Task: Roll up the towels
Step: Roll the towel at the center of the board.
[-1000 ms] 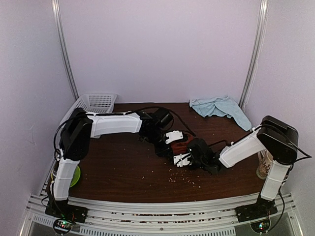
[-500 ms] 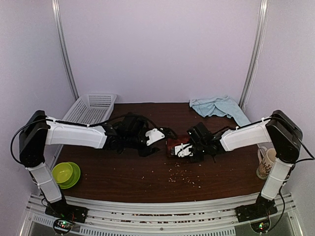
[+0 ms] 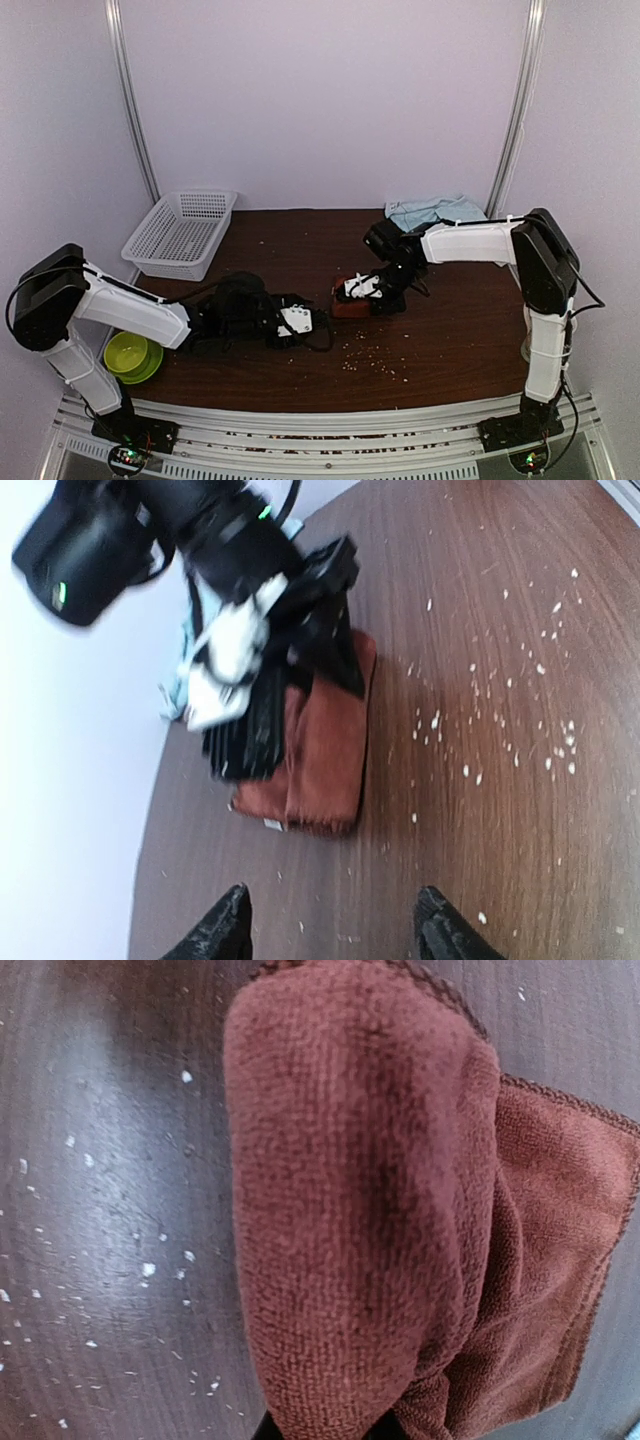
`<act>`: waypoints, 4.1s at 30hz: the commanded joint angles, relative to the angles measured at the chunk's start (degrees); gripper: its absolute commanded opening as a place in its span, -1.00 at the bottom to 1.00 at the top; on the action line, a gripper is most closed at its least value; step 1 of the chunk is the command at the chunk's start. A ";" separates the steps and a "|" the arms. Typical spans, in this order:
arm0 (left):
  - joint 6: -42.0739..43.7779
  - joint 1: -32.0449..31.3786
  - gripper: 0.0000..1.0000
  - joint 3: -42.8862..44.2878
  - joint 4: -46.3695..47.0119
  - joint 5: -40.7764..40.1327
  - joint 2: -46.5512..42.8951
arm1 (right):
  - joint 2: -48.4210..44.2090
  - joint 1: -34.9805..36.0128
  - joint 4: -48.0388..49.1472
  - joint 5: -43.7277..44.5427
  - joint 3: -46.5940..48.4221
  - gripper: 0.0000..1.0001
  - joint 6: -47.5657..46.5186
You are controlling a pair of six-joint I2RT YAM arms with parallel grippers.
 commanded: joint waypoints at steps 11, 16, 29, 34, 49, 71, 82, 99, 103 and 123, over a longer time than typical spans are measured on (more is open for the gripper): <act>14.41 -8.41 0.06 7.31 13.92 -12.68 15.98 | 14.60 -2.72 -30.26 -18.88 15.01 -0.96 0.10; 14.96 -8.59 0.07 10.68 13.36 -14.47 19.14 | 16.17 -2.73 -31.48 -18.26 16.12 -0.95 0.98; 13.59 -8.66 -0.16 17.31 3.27 -17.92 25.24 | 16.70 -2.82 -33.99 -19.46 17.51 -0.93 0.07; 12.66 -8.68 -0.15 18.99 0.10 -20.89 27.29 | 16.50 -2.81 -34.22 -19.34 17.69 -0.92 -0.12; 8.79 -7.61 -1.00 25.94 -13.79 -17.15 31.31 | 15.89 -2.81 -34.68 -19.58 18.23 -0.80 -0.84; -9.32 -0.13 -1.00 55.24 -59.88 10.06 43.14 | -15.47 -13.53 -10.33 -16.46 -2.60 0.48 -0.77; -17.06 1.13 -1.00 68.81 -72.07 13.92 49.64 | -34.76 -16.69 19.10 -11.92 -28.09 0.80 -3.58; -27.55 6.97 -1.00 80.85 -80.74 29.99 57.80 | -44.11 -12.80 37.22 -15.58 -47.66 1.00 -18.94; -29.78 7.32 -1.00 84.95 -83.56 30.07 60.41 | -41.33 -5.31 49.24 -4.37 -51.13 0.99 -18.07; -32.35 9.16 -1.00 88.61 -85.86 32.11 62.62 | -14.68 6.98 65.83 25.40 -42.21 0.43 -15.93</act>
